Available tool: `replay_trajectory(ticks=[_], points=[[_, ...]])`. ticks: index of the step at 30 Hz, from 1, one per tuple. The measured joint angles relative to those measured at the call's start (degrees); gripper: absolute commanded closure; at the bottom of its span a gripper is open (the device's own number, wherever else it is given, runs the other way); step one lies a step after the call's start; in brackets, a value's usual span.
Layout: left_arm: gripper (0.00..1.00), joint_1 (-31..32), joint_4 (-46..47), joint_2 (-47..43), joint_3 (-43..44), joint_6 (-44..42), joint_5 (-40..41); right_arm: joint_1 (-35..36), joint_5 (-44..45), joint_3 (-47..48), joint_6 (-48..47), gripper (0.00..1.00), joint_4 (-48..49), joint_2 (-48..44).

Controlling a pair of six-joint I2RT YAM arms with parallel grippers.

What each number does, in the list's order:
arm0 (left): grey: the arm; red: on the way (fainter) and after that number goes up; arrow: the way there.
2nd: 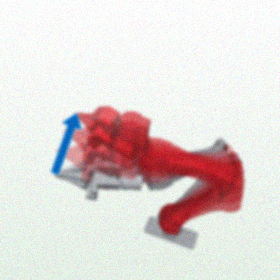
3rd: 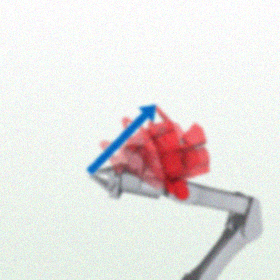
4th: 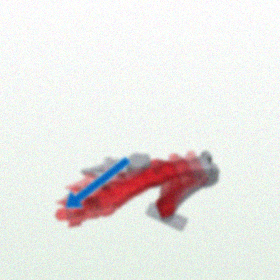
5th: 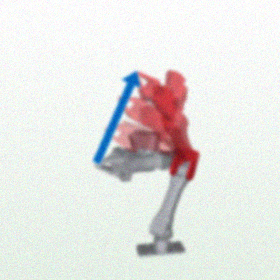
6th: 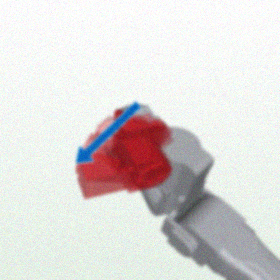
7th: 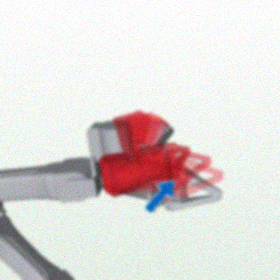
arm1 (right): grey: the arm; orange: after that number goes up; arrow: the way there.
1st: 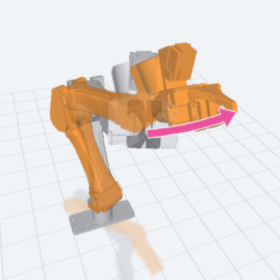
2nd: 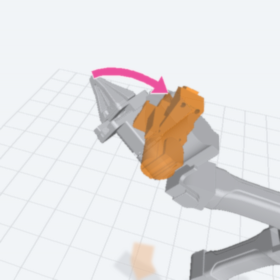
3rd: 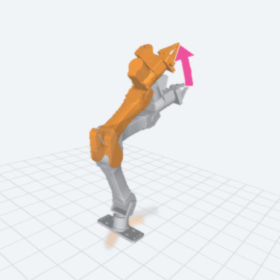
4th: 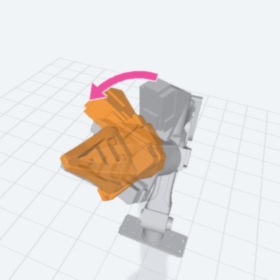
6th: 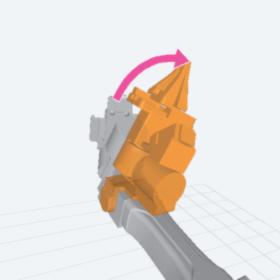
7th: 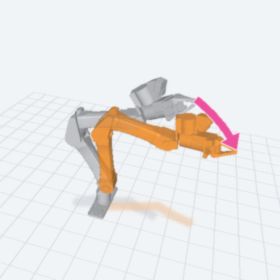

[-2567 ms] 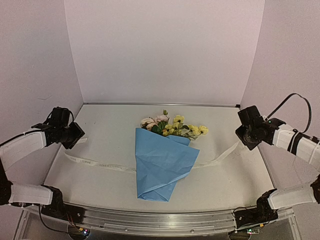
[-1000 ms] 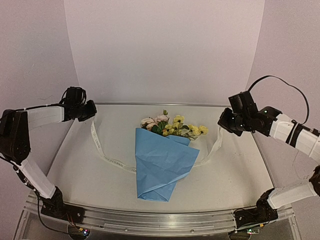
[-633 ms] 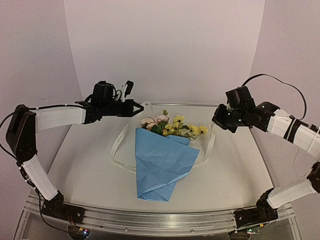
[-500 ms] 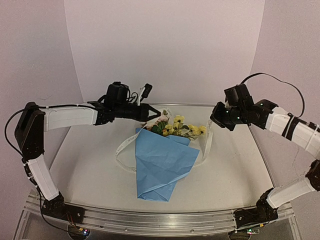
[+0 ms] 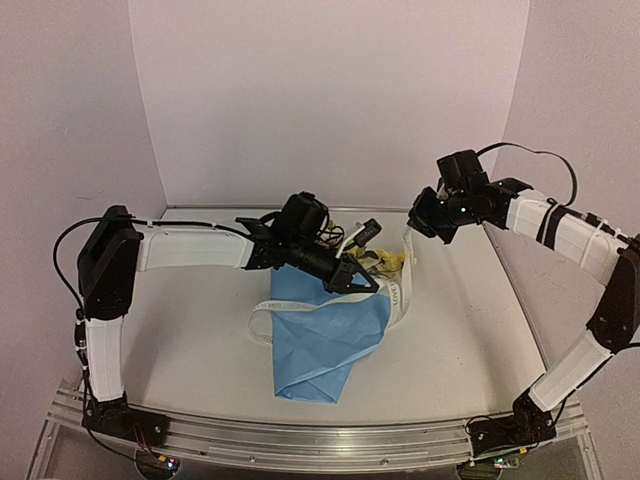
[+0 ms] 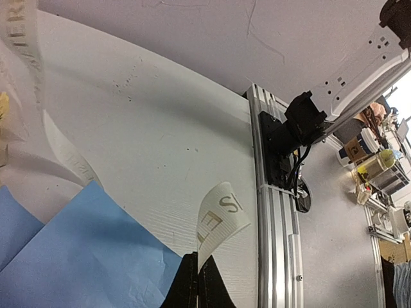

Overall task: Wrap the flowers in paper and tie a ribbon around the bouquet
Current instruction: Place the left side of the ribbon on the folded bouquet.

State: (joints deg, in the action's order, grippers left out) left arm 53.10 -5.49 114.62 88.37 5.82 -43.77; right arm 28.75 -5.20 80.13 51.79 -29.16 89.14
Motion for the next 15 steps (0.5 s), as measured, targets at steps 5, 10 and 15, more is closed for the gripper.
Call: replay_trajectory(ticks=[5, 10, 15], points=[[1.00, 2.4, -4.5, 4.5, 5.3, -3.1, 0.5, 0.1, -3.2, 1.9, 0.6, 1.00, -0.1, 0.9], [0.95, 4.3, -7.9, 8.7, 11.2, -6.1, 1.9, 0.4, -5.5, 3.8, 0.6, 1.00, 0.0, 1.1], [0.66, 5.2, -6.5, 10.4, 11.0, -5.1, 5.4, 1.4, -7.3, 4.7, 0.9, 1.00, 0.0, 2.1]])
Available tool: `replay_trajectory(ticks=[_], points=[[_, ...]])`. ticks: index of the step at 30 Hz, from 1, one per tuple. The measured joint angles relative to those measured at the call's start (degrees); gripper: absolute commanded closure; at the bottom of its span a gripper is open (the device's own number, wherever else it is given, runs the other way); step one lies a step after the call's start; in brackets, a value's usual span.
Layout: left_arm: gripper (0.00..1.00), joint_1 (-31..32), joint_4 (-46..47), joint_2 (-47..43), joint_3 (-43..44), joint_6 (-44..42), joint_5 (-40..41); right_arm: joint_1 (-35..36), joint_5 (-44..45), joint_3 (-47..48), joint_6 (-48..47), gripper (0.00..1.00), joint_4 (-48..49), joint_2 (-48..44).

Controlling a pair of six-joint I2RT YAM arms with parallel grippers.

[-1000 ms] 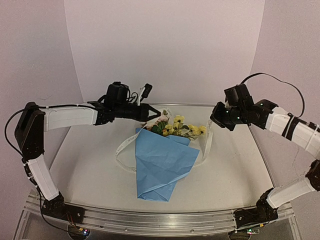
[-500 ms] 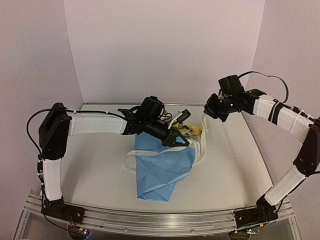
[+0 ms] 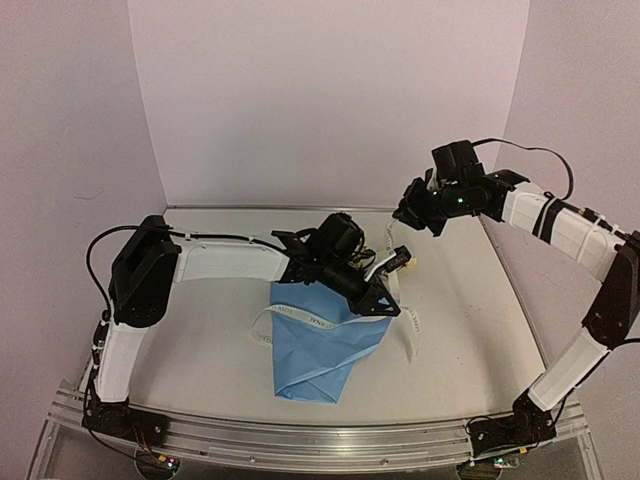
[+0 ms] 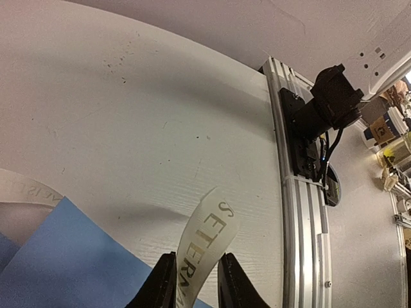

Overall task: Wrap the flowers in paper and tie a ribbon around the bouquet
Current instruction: Place the left side of the ribbon on the folded bouquet, then place the right side of the ribbon on the folded bouquet.

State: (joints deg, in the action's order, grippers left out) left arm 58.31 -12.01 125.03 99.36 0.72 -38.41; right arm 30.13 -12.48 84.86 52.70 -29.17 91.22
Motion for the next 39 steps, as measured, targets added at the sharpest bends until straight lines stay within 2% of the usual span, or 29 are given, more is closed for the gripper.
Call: replay_trajectory(ticks=[3, 7, 10, 13, 18, 21, 27, 29, 36, 38, 39], points=[[0.51, -0.1, 4.6, -0.5, -4.1, 1.9, 2.0, 0.7, -0.7, 0.0, 0.1, 1.00, -0.1, 0.5], [0.46, -0.5, 11.6, -4.6, -15.2, 5.5, 3.7, 1.2, -1.5, 0.0, 0.1, 1.00, -0.1, 0.6], [0.44, -1.4, 15.3, -9.5, -22.5, 8.4, 3.5, 1.4, -2.0, 0.0, 0.1, 1.00, -0.2, 0.6], [0.47, -3.2, 20.5, -16.1, -28.8, 12.1, 1.8, 1.8, -2.0, 0.0, -0.2, 1.00, -0.2, 0.6], [0.50, -10.1, 31.9, -28.8, -41.5, 21.9, -1.1, 4.3, -2.0, 0.0, -2.8, 1.00, -0.3, 0.6], [0.49, -16.4, 31.3, -33.2, -45.9, 26.2, -0.1, 6.9, -2.0, 0.0, -5.9, 1.00, -0.2, 0.6], [0.47, -25.0, 22.3, -33.8, -47.4, 29.9, 3.4, 13.2, -3.6, 1.2, -13.2, 1.00, -0.2, 2.3], [0.45, -27.0, 20.0, -33.6, -47.3, 31.0, 3.6, 15.3, -4.9, 2.0, -15.7, 0.90, 0.0, 3.9], [0.43, -29.4, 14.5, -28.7, -43.5, 33.0, 2.1, 21.1, -9.7, 2.6, -23.0, 0.40, -0.5, 9.9], [0.43, -29.3, 13.4, -27.2, -41.7, 33.3, 1.7, 21.4, -9.8, 2.4, -24.1, 0.30, -1.2, 10.3], [0.43, -29.2, 12.8, -26.8, -41.1, 33.2, 1.5, 21.4, -9.6, 2.3, -24.5, 0.28, -1.6, 10.4]])
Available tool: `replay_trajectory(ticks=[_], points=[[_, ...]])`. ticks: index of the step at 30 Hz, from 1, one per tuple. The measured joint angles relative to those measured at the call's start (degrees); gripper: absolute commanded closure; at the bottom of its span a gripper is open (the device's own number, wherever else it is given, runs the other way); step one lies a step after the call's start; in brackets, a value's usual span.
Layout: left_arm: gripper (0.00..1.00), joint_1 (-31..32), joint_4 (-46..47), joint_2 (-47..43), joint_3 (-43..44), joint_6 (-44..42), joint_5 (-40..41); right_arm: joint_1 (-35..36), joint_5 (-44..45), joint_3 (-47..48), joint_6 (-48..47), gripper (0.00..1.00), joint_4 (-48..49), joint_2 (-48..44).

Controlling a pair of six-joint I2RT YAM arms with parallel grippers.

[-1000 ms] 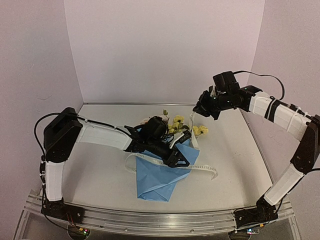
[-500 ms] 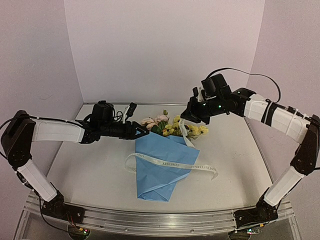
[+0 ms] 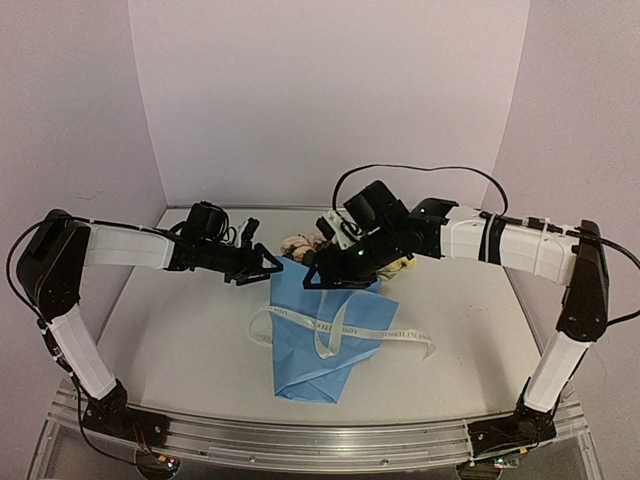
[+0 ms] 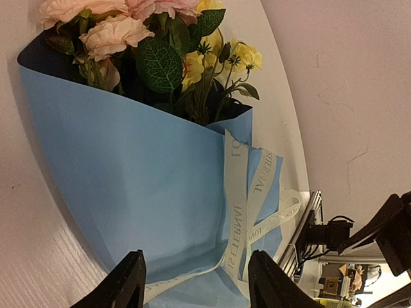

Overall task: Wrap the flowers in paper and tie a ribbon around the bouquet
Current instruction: Place the right side of the ribbon on the folded bouquet, then cross the ribbon over the folded bouquet.

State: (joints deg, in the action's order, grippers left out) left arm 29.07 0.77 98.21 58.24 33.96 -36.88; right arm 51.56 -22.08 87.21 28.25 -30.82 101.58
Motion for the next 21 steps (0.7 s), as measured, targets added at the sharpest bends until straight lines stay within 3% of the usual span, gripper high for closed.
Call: replay_trajectory(ticks=[6, 12, 21], points=[[0.47, 0.0, -4.5, 0.1, 1.4, -1.1, 1.0, -0.3, 4.7, 2.8, -1.0, 0.34, -3.7, 1.0], [0.44, 0.0, -11.3, 0.1, 2.3, -4.4, 4.2, -0.4, 8.2, 10.6, 1.6, 0.42, -5.4, 9.4], [0.40, -0.3, -15.6, 1.8, 3.0, -9.3, 5.3, -0.4, 13.8, 15.1, 5.5, 0.47, -8.3, 19.9]])
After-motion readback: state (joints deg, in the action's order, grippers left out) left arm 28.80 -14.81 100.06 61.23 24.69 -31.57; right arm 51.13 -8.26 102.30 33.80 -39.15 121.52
